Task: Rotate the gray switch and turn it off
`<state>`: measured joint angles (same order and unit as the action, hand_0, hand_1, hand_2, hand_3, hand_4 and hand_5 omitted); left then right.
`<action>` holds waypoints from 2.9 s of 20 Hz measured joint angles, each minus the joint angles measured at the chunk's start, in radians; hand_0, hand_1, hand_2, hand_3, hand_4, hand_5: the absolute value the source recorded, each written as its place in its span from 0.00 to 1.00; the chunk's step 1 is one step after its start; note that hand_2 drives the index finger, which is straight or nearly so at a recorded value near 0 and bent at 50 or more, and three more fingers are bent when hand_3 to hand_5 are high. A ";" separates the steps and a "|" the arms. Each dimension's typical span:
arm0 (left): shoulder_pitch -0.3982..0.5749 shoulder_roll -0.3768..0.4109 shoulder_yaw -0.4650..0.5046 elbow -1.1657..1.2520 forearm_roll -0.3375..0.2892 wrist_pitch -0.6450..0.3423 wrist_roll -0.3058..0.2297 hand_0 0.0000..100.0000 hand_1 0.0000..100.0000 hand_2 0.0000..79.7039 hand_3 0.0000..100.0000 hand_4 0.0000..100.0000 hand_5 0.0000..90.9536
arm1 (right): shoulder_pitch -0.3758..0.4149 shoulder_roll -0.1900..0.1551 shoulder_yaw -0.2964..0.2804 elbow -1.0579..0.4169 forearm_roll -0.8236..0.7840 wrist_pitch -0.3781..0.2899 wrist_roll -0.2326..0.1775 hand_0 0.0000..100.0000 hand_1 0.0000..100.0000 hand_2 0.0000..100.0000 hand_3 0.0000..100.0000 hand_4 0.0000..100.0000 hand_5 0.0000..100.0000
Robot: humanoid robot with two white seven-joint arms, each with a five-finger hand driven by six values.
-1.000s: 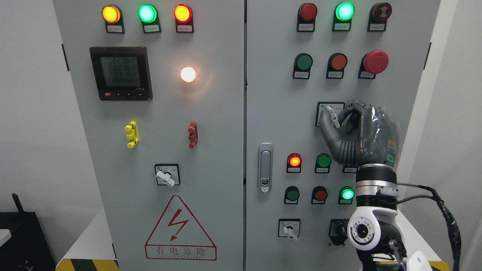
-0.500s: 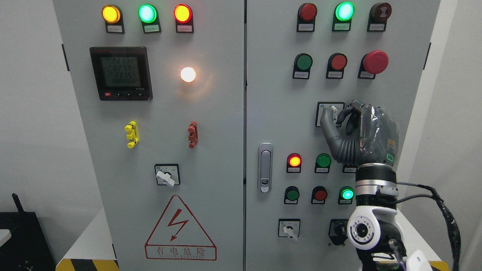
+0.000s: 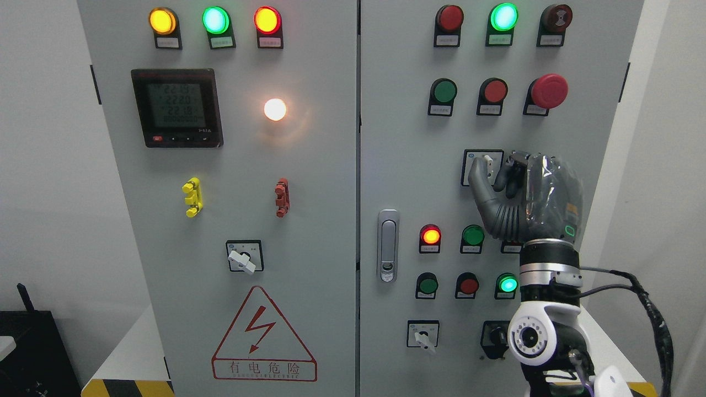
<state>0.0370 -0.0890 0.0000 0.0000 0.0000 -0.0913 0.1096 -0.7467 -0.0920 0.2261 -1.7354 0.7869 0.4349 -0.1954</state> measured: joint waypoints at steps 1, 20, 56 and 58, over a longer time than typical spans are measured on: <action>0.000 0.000 0.000 0.000 0.000 0.000 0.000 0.12 0.39 0.00 0.00 0.00 0.00 | 0.000 0.000 0.000 0.000 0.000 0.000 0.000 0.53 0.32 0.85 1.00 0.86 1.00; 0.000 0.000 0.000 0.000 0.000 0.000 0.000 0.12 0.39 0.00 0.00 0.00 0.00 | 0.004 -0.001 0.000 -0.008 0.000 -0.013 0.008 0.52 0.31 0.83 0.99 0.85 1.00; 0.000 0.000 0.000 0.000 0.000 0.000 0.000 0.12 0.39 0.00 0.00 0.00 0.00 | 0.294 -0.122 -0.164 -0.226 -0.003 -0.494 -0.005 0.22 0.40 0.00 0.00 0.00 0.00; 0.000 0.000 0.000 0.000 0.000 0.000 0.000 0.12 0.39 0.00 0.00 0.00 0.00 | 0.300 -0.135 -0.174 -0.231 -0.005 -0.507 0.002 0.21 0.41 0.00 0.00 0.00 0.00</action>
<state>0.0370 -0.0889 0.0000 0.0000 0.0000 -0.0913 0.1099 -0.4470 -0.2267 0.0517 -1.9661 0.7817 -0.0725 -0.1932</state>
